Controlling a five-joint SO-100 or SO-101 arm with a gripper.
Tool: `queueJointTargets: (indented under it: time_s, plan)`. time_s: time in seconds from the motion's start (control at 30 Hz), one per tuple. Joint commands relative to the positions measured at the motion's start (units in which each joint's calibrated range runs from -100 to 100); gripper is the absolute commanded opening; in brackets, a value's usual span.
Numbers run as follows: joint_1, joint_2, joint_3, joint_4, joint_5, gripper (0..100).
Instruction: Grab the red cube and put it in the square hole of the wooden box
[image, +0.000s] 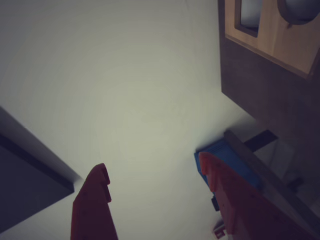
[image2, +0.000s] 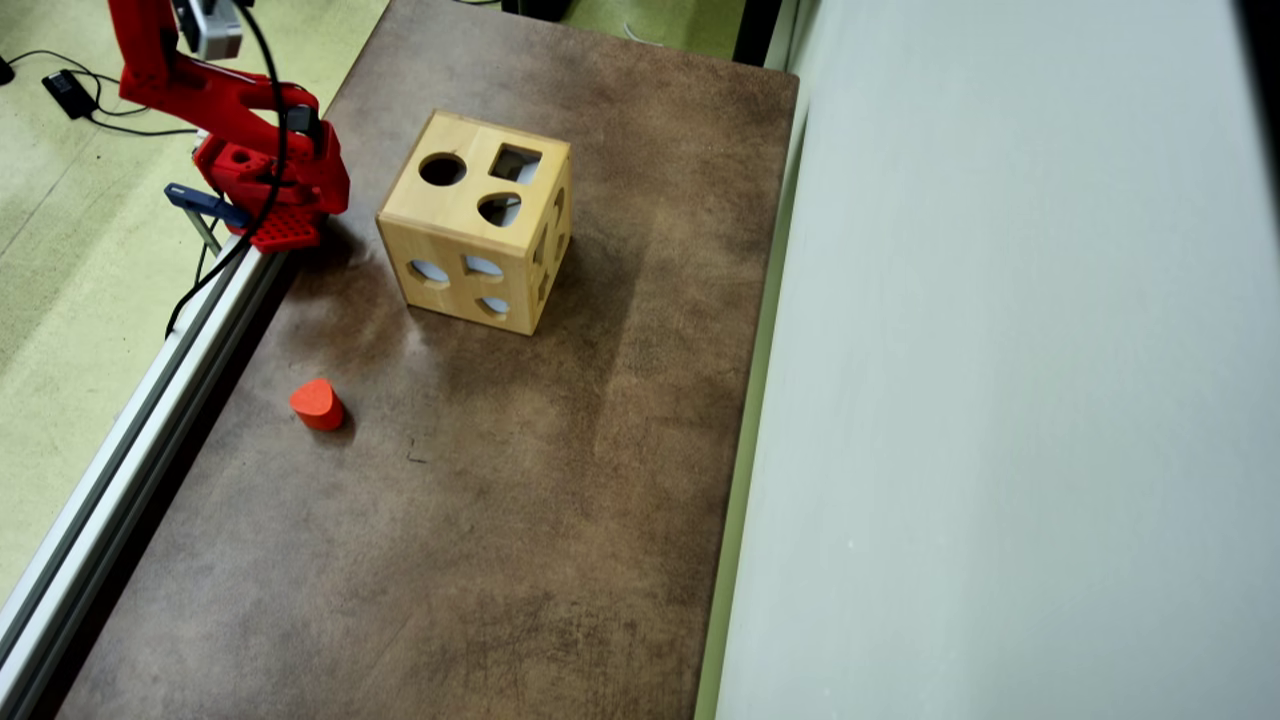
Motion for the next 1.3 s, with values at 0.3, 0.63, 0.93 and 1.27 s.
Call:
queueJointTargets:
  time_s: [0.3,0.63,0.93,1.27]
  plan:
    - [5.54,-18.30,13.64,0.17,0.29,29]
    - [21.66,-18.38,14.36,0.17,0.34,29]
    - [21.74,-18.38,14.72,0.17,0.34,7]
    - [21.74,-18.46,19.90,0.25,0.34,3]
